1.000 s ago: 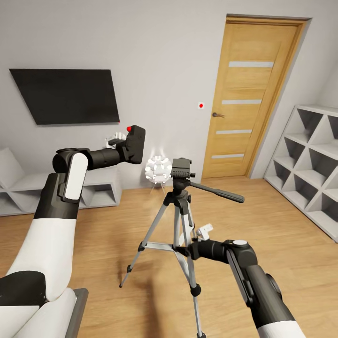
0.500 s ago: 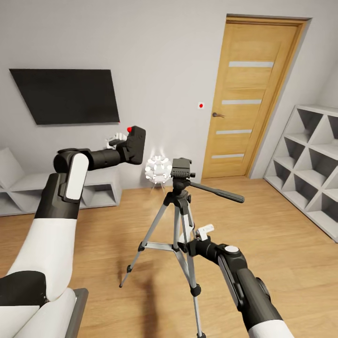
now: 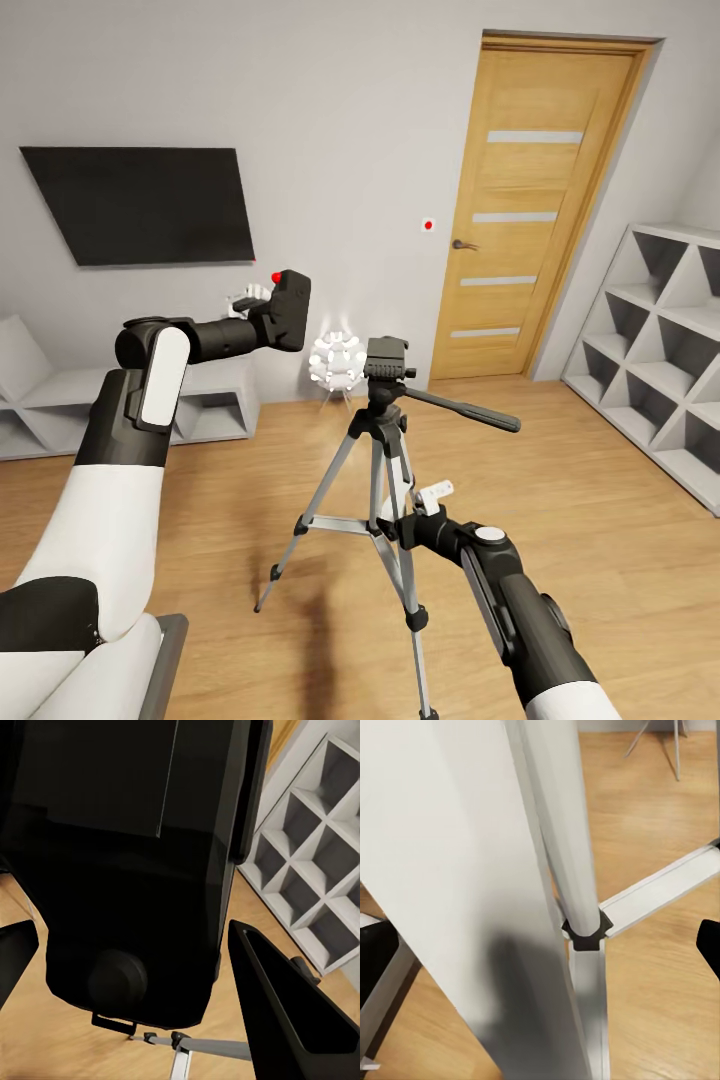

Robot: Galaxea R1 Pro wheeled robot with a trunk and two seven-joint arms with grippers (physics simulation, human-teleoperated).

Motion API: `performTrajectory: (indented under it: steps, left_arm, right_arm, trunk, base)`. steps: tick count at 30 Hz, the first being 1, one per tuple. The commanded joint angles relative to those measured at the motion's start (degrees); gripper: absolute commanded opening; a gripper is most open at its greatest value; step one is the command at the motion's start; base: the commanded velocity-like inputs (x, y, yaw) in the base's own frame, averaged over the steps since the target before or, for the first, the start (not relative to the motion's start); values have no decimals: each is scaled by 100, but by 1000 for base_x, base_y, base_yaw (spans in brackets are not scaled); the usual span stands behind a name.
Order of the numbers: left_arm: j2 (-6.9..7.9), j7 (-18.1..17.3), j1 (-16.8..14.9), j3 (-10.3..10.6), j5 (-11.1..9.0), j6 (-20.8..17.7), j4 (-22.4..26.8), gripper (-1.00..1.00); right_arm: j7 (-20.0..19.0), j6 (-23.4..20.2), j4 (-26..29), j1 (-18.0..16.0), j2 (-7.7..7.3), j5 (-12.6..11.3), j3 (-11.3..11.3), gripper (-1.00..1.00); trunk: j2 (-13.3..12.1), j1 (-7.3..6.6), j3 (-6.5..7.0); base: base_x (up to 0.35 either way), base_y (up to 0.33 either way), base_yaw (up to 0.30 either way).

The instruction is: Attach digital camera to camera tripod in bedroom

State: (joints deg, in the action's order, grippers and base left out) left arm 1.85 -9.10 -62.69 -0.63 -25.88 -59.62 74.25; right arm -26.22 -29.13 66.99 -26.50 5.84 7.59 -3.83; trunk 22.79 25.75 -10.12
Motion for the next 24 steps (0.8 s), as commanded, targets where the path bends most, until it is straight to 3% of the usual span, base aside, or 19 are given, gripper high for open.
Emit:
performTrajectory:
  steps: [1,4,7,11,23,24]
  left_arm:
    - [0,-65,-7,-5,48,-23,2,-100]
    - [0,-65,-7,-7,48,-23,2,-100]
    - [0,-65,-5,-5,54,-23,5,-100]
    - [0,-65,-6,-6,57,-23,6,-100]
    - [0,-65,-7,-3,54,-23,6,-100]
    - [0,-65,-7,-3,55,-23,6,-100]
  right_arm:
    - [-40,-17,8,-5,4,60,7,100]
    - [-32,-15,4,-5,21,59,6,100]
    - [27,-3,-5,-5,167,58,27,100]
    - [320,97,-79,-5,250,59,33,100]
    - [458,325,-340,-5,269,74,39,100]
    - [473,326,-341,-5,269,75,39,-100]
  trunk:
    - [13,3,-12]
    - [13,3,-12]
    - [13,3,-12]
    - [13,3,-12]
    - [13,3,-12]
    - [13,3,-12]
  base:
    - [0,0,0]
    - [0,0,0]
    - [0,0,0]
    - [0,0,0]
    - [0,0,0]
    - [0,0,0]
